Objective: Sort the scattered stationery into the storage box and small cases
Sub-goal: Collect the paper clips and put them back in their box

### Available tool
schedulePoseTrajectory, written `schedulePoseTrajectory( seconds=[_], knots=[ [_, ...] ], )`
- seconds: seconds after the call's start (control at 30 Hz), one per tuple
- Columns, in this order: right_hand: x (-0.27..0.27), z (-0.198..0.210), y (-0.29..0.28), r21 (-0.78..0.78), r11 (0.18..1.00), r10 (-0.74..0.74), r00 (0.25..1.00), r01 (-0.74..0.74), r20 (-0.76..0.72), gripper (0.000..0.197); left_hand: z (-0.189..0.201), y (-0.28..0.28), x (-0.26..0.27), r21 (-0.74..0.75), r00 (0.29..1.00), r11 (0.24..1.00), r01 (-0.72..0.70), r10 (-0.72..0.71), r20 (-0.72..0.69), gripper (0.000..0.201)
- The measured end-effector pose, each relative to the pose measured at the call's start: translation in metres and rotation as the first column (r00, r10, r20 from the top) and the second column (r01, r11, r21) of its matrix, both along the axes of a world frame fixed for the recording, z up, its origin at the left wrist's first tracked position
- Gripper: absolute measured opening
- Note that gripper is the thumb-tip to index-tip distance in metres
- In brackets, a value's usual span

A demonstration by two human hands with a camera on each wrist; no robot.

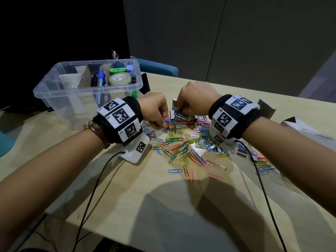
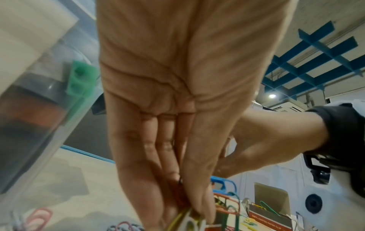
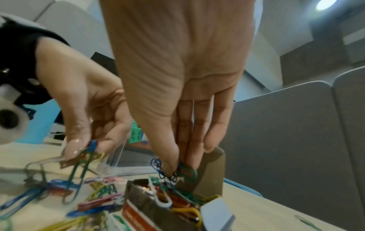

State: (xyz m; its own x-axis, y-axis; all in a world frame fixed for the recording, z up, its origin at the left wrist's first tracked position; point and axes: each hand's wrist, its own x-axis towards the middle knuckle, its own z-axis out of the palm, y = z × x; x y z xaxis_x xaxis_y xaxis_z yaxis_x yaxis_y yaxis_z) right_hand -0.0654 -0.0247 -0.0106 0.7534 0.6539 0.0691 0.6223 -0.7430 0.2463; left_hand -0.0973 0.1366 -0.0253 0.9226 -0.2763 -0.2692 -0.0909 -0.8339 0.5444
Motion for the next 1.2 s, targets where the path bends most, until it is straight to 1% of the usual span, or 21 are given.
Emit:
schedulePoseTrajectory(
  seconds=[0.07, 0.13, 0.2, 0.27, 0.33, 0.4, 0.5, 0.57, 0.63, 0.7, 0.8, 0.87, 0.93, 1.03, 1.1, 1.2],
  knots=[
    [0.000, -0.005, 0.006, -0.035, 0.999, -0.008, 1.000, 0.008, -0.003, 0.018, 0.002, 0.002, 0.000, -0.021, 1.000, 1.000, -0.007, 0.007, -0.003, 0.013],
    [0.003, -0.007, 0.008, -0.036, 0.999, -0.031, 0.998, 0.030, -0.045, 0.020, 0.003, 0.004, 0.000, -0.022, 1.000, 1.000, -0.007, 0.008, 0.008, 0.011],
    [0.006, -0.004, 0.003, 0.031, 0.998, -0.057, 0.993, 0.061, -0.106, 0.021, 0.003, 0.006, 0.001, -0.013, 1.000, 1.000, -0.011, 0.011, 0.024, 0.011],
    [0.008, 0.004, -0.005, 0.117, 0.988, -0.080, 0.988, 0.096, -0.133, 0.017, 0.001, 0.007, 0.001, 0.008, 0.999, 1.000, -0.008, 0.008, 0.049, 0.011],
    [0.006, 0.010, -0.015, 0.156, 0.981, -0.091, 0.982, 0.117, -0.164, 0.015, -0.001, 0.005, 0.000, 0.048, 0.997, 0.999, 0.007, -0.010, 0.074, 0.009],
    [-0.001, 0.009, -0.018, 0.153, 0.982, -0.081, 0.979, 0.111, -0.186, 0.025, -0.005, 0.003, 0.001, 0.105, 0.996, 0.994, 0.031, -0.040, 0.083, 0.008],
    [-0.008, -0.004, -0.014, 0.144, 0.985, -0.074, 0.983, 0.098, -0.169, 0.036, -0.011, -0.005, -0.001, 0.241, 0.987, 0.967, 0.083, -0.113, 0.112, 0.011],
    [-0.009, -0.010, -0.010, 0.119, 0.989, -0.069, 0.988, 0.086, -0.142, 0.032, -0.014, -0.008, -0.002, 0.291, 0.979, 0.950, 0.114, -0.157, 0.128, 0.017],
    [-0.007, -0.011, -0.010, 0.111, 0.990, -0.070, 0.991, 0.083, -0.114, 0.021, -0.014, -0.009, -0.001, 0.276, 0.980, 0.952, 0.130, -0.166, 0.111, 0.022],
    [-0.004, -0.007, -0.011, 0.113, 0.990, -0.072, 0.993, 0.082, -0.090, 0.012, -0.013, -0.007, -0.001, 0.237, 0.982, 0.965, 0.114, -0.146, 0.121, 0.025],
    [-0.002, -0.002, -0.015, 0.141, 0.988, -0.046, 0.996, 0.056, -0.077, 0.008, -0.010, -0.006, 0.003, 0.208, 0.976, 0.977, 0.044, -0.086, 0.202, 0.028],
    [-0.005, 0.000, -0.017, 0.153, 0.987, -0.031, 0.994, 0.047, -0.103, 0.012, -0.010, -0.007, 0.006, 0.205, 0.971, 0.978, 0.030, -0.077, 0.225, 0.026],
    [-0.010, -0.005, -0.017, 0.122, 0.992, -0.020, 0.990, 0.038, -0.142, 0.024, -0.009, -0.007, 0.007, 0.225, 0.976, 0.974, 0.040, -0.086, 0.200, 0.025],
    [-0.017, -0.018, -0.013, 0.085, 0.996, 0.006, 0.980, 0.011, -0.200, 0.034, -0.010, -0.008, 0.006, 0.263, 0.993, 0.962, 0.069, -0.092, 0.076, 0.030],
    [-0.019, -0.025, -0.009, 0.079, 0.997, 0.020, 0.970, -0.001, -0.244, 0.032, -0.010, -0.010, 0.002, 0.286, 0.994, 0.953, 0.095, -0.107, 0.024, 0.036],
    [-0.019, -0.029, -0.004, 0.083, 0.997, 0.028, 0.955, -0.003, -0.294, 0.019, -0.014, -0.012, -0.002, 0.311, 0.992, 0.943, 0.122, -0.127, -0.005, 0.035]
  ],
)
